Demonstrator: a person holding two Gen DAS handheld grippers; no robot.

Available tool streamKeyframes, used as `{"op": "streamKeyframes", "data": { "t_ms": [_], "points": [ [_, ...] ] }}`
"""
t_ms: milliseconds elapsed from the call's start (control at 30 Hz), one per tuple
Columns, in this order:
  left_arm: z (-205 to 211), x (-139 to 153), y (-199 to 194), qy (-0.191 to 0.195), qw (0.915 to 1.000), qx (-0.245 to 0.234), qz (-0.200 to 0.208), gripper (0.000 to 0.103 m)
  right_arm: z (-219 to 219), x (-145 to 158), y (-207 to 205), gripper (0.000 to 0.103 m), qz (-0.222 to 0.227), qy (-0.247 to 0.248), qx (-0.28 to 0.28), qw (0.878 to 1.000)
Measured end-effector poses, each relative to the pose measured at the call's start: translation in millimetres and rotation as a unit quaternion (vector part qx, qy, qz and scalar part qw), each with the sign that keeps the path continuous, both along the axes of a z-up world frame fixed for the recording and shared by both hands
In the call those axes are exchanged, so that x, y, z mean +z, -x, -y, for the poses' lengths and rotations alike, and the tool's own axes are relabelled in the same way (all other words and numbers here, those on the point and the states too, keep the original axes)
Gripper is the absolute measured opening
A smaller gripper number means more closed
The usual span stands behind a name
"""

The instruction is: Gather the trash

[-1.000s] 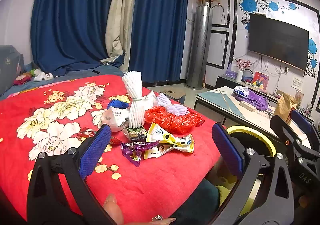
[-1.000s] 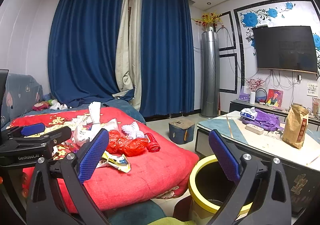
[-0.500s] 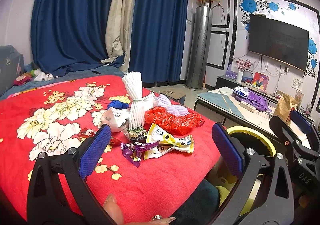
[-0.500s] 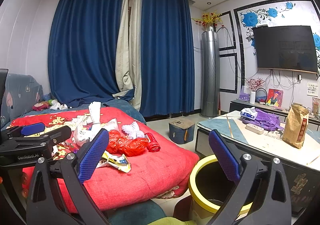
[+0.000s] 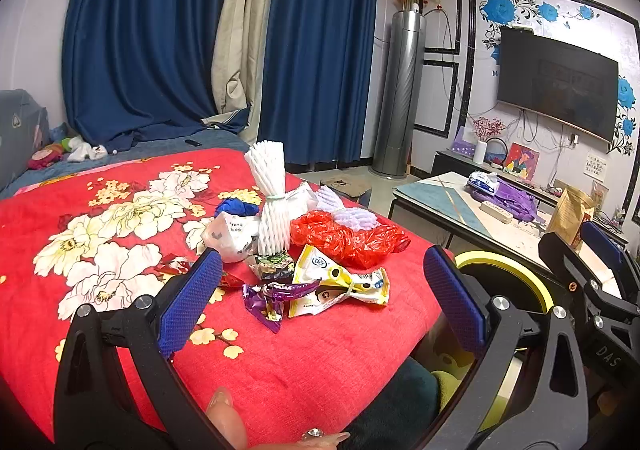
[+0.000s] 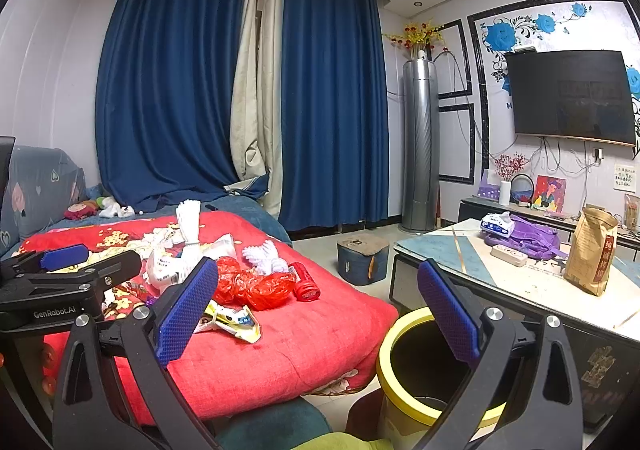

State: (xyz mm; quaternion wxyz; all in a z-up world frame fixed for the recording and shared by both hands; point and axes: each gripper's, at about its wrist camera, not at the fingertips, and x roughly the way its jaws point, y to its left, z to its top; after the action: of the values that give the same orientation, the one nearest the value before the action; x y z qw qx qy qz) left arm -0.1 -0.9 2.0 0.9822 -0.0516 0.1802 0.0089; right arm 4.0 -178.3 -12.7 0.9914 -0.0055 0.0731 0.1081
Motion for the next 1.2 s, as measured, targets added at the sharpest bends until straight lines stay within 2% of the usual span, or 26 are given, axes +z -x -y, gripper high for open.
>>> {"op": "streamKeyframes", "data": {
  "t_ms": [233, 467, 667, 1033, 1200],
  "points": [
    [-2.7, -2.1, -0.7, 0.003, 1.0, -0.002, -0.004, 0.093, 0.4, -1.5, 0.0, 0.097, -0.002, 0.001, 0.008, 1.0],
    [-26.0, -6.4, -6.8, 0.014, 0.9991, 0.031, -0.027, 0.093, -12.1, -4.0, -3.7, 0.097, -0.009, 0.019, 0.078, 0.997],
    [-52.0, -10.7, -8.7, 0.02, 0.9967, 0.067, -0.04, 0.093, -39.4, -4.0, -12.7, 0.097, -0.02, 0.051, 0.138, 0.989],
    [-105.8, -18.7, -12.4, 0.034, 0.9876, 0.134, -0.075, 0.093, -92.2, -13.2, -56.3, 0.097, -0.087, 0.086, 0.221, 0.968],
    [-145.5, -30.1, -13.7, 0.067, 0.9806, 0.151, -0.106, 0.092, -113.0, -20.8, -75.3, 0.08, -0.13, 0.073, 0.247, 0.957]
  ]
}}
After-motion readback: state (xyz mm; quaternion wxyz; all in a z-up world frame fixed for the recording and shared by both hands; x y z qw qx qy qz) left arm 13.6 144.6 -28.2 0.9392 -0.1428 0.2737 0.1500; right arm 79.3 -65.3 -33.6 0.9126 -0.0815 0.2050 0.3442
